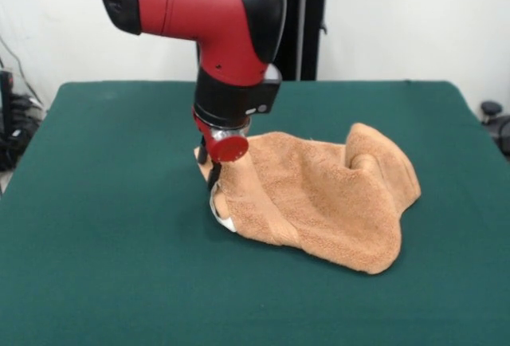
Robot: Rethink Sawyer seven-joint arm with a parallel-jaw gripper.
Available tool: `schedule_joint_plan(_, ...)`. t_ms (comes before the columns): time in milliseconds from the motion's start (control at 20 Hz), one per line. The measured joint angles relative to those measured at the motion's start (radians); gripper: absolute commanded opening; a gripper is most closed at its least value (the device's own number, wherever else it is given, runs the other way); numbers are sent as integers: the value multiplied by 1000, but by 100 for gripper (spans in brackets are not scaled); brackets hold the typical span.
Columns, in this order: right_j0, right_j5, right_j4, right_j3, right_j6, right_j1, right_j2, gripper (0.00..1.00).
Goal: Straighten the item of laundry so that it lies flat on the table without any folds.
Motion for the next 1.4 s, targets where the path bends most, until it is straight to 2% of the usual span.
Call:
schedule_joint_plan(500, 4, 30, 0, -30, 0, 16, -2, 100)
schedule_joint_plan(1100, 70, 167, -1, -124, 0, 57, -37, 100)
schedule_joint_plan(1400, 66, 171, -1, -124, 0, 56, -33, 100)
